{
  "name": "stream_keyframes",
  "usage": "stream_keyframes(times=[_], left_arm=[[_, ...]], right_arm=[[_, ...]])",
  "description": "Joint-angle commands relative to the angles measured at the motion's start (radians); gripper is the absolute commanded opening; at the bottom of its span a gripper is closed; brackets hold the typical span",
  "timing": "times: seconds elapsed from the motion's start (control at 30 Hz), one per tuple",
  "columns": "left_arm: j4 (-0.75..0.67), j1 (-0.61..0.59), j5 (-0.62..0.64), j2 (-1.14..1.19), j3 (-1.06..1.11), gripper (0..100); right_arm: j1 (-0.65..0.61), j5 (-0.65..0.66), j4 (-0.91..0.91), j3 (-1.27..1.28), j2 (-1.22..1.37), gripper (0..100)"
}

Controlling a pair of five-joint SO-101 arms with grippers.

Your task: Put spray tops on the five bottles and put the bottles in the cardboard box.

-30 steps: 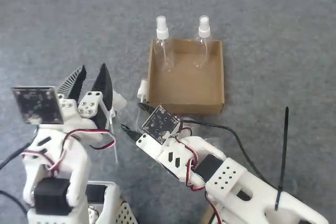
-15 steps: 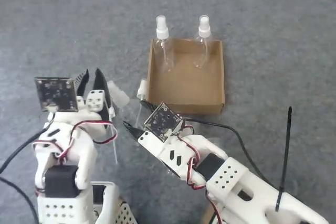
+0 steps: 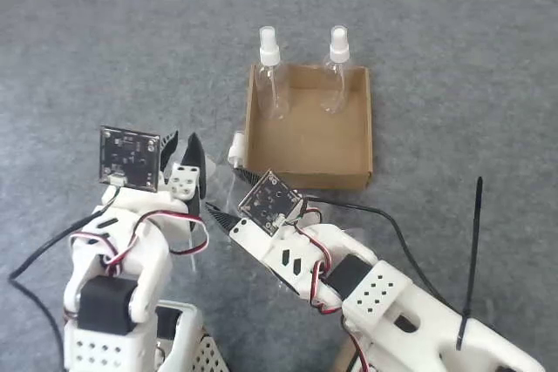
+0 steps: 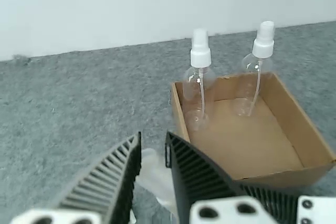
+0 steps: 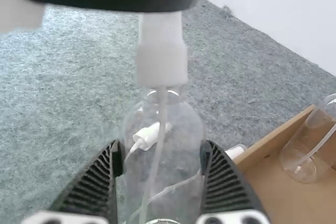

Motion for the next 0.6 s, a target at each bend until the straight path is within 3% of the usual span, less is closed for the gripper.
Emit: stream_keyframes(times=[0.0,0.13,0.47,0.57], left_arm=[[0.026,0.077,-0.02,0.002,-0.039,6],[0.046,0.157,-0.048,0.002,-0.042,6],[0.017,0.0,0.003,-0.008,-0.12,7],[0.02,-0.063,0.026,-0.009,-0.143,11]], right_arm=[[0.016,-0.015,-0.015,-0.014,-0.048,0.6],[0.016,-0.015,-0.015,-0.014,-0.048,0.6],[0.016,-0.015,-0.015,-0.012,-0.048,0.6],[0.016,-0.015,-0.015,-0.012,-0.048,0.6]])
